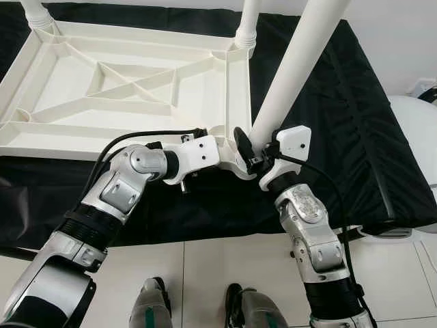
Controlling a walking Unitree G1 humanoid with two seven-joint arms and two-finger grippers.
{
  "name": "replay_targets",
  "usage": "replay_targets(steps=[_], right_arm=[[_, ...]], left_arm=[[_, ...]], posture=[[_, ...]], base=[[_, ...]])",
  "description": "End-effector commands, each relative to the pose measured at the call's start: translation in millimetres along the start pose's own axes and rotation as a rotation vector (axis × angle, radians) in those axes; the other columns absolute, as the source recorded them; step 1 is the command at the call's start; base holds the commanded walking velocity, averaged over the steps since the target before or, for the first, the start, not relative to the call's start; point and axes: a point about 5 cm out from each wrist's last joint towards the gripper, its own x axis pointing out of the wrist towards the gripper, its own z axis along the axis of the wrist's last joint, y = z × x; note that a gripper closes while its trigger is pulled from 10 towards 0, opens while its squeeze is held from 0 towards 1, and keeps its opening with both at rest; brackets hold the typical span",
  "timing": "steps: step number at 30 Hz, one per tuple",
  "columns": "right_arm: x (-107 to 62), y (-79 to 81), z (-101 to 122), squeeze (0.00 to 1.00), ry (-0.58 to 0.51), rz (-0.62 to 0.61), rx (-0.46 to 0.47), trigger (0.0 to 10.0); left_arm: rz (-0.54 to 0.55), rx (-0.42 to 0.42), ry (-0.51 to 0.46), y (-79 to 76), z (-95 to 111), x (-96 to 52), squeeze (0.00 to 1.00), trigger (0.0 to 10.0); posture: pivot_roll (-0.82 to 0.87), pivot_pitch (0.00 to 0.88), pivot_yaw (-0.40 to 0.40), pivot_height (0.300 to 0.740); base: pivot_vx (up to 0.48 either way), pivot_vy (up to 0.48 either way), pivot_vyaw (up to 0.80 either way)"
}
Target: Building children table
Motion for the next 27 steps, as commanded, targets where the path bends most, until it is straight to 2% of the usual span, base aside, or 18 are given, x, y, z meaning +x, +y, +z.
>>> replay_targets(steps=[1, 13, 27], right_arm=[[-3.8, -3.4, -5, 0.0, 0.031, -0.065, -0.014, 10.0], [-11.0, 8.8, -14, 0.0, 0.071, -0.203, 0.011, 10.0], [-10.4, 3.9, -17, 0.0, 0.094, -0.252, 0.013, 10.0]], left_arm=[[0.02, 0.02, 0.017, 1.7, -2, -0.6, 0.0, 10.0], [0.019, 0.023, 0.019, 1.5, -2, -1.2, 0.0, 10.0], [0.016, 0.024, 0.015, -0.8, -2, -0.5, 0.0, 10.0]], posture=[[0.09, 0.237, -0.034, 0.74], [0.09, 0.231, -0.035, 0.74], [0.09, 0.216, -0.039, 0.74]], base=[[0.0, 0.0, 0.0], [0.0, 0.0, 0.0], [0.0, 0.0, 0.0]])
